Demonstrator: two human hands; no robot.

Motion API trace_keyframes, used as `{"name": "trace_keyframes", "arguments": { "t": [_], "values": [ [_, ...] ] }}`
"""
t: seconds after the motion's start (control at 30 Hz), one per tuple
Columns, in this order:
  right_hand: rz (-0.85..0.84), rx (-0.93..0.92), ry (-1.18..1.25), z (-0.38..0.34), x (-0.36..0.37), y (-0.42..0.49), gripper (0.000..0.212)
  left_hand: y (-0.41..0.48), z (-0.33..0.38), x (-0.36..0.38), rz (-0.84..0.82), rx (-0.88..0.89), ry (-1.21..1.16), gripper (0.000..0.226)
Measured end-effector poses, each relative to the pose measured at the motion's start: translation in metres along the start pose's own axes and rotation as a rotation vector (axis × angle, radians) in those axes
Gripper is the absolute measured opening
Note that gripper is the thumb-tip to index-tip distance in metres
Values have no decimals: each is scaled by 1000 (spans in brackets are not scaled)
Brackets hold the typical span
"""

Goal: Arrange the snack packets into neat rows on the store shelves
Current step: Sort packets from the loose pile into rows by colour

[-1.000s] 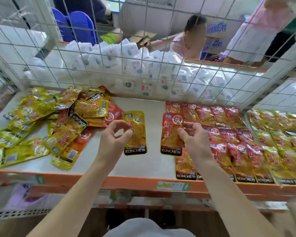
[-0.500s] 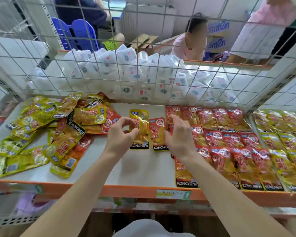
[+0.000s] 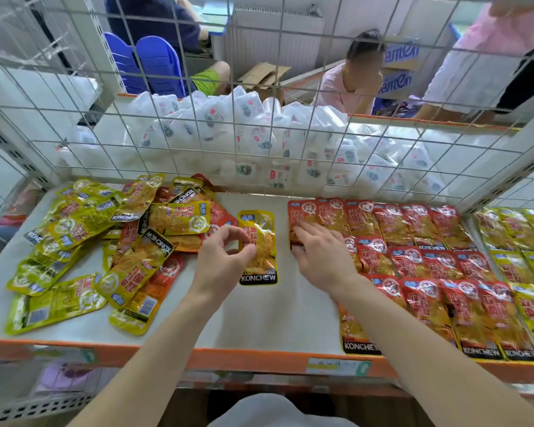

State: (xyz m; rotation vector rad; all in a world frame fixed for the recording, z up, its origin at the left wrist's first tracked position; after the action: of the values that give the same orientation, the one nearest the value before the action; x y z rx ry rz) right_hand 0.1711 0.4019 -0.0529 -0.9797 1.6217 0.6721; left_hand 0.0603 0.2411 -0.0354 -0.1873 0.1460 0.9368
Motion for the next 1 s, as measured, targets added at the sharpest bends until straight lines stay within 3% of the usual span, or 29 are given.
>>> {"name": "trace_keyframes", "arguments": {
  "t": [0.23,0.4,0.6,1.0],
  "values": [
    [56,66,63,-2,-10,7,43,1,-2,-9,-48,19,42,17],
    [158,5,168,-13,-19,-28,42,5,3,0,-108,28,28,18],
    [262,82,257,-7,-33,-79,46,-14,11,33,-256,16,0,14],
    [414,210,293,119,-85,-240,51,-137,60,181,-411,89,-3,23]
  ]
}}
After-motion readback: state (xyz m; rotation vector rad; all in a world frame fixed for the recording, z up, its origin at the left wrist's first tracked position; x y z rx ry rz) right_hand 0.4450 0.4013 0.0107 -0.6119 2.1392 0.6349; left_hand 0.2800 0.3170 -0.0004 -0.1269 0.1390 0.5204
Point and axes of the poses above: each hand's wrist, its own y-axis towards the middle knuckle, its own x-axis out of the palm, z = x × y, the point moved 5 cm from there along y, towards the middle knuckle, and after that the axes turned 2 degrees about -z, right-handed, at the moved point
